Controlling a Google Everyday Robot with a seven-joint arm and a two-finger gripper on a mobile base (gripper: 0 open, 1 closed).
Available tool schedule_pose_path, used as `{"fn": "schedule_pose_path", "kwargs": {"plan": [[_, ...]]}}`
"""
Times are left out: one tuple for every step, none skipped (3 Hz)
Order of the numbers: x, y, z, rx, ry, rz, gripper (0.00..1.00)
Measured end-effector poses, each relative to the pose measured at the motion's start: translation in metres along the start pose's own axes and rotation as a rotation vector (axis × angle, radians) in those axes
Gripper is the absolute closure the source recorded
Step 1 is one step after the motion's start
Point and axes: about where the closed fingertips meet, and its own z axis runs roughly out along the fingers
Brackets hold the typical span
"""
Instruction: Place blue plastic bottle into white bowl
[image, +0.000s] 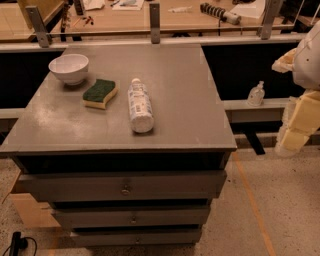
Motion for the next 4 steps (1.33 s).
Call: {"fn": "schedule_pose_path", "kwargs": {"plan": [[0.000,0.000,0.000,0.000,0.000,0.000,0.00],[-0.008,-0.005,0.005,-0.023,-0.097,0.104,0.00],[-0.028,-0.055,0.031,-0.181,-0.230,0.383,0.00],[-0.066,-0.103,0.038,-0.256,-0.269,0.542,0.00]]}}
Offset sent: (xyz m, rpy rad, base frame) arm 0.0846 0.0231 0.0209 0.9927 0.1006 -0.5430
